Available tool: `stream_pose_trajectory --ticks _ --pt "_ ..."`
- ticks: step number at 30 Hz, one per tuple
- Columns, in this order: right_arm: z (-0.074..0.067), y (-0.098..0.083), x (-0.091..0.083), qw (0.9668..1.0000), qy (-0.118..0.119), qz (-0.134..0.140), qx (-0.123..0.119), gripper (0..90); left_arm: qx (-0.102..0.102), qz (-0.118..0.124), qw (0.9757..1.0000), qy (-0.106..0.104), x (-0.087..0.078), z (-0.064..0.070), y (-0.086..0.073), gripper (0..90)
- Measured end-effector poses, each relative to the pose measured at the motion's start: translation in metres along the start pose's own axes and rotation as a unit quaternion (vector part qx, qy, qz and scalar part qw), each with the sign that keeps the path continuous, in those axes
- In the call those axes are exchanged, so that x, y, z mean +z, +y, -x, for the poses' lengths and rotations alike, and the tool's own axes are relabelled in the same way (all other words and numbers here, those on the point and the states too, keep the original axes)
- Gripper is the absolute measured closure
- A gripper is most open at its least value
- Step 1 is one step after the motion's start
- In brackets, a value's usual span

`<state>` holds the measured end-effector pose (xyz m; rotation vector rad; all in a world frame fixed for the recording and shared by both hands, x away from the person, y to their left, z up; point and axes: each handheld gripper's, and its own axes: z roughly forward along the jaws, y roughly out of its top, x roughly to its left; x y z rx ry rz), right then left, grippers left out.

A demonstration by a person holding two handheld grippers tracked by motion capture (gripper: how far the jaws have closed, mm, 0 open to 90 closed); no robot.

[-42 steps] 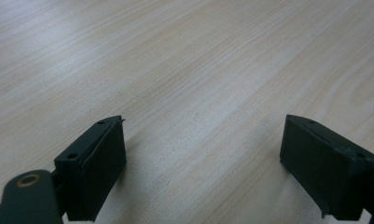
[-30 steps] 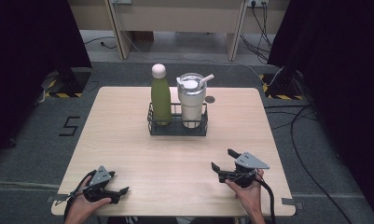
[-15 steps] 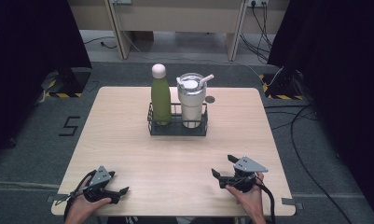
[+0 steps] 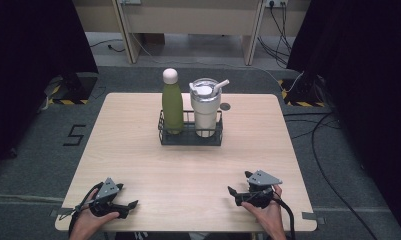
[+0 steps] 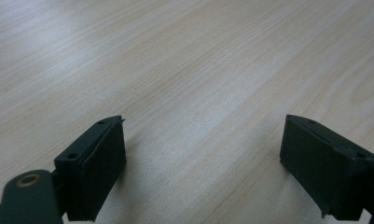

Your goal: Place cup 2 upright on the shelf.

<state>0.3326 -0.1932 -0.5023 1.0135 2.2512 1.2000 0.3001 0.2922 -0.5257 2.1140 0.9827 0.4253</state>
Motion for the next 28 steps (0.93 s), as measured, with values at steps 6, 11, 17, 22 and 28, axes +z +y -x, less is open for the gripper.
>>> stream_pose_trajectory --ticks 6,11,17,22,28 --pt "-0.001 -0.004 0.007 0.9987 -0.007 -0.050 0.001 15.2 0.000 0.000 1.0000 0.000 0.000 0.000 0.000 13.5" --pt "-0.001 -0.009 0.013 0.9965 -0.012 -0.082 0.002 14.2 0.000 0.000 1.0000 0.000 0.000 0.000 0.000 13.6" --pt "0.000 -0.011 0.015 0.9960 -0.009 -0.088 0.004 12.2 0.001 0.000 1.0000 -0.001 0.000 0.000 0.000 13.6" --pt "-0.001 -0.010 0.015 0.9957 -0.007 -0.092 0.006 10.7 0.001 -0.001 1.0000 -0.002 0.000 0.000 0.000 13.6" --pt "-0.001 -0.010 0.016 0.9956 -0.007 -0.093 0.007 9.6 0.001 0.000 1.0000 -0.002 0.000 0.000 0.000 13.6"
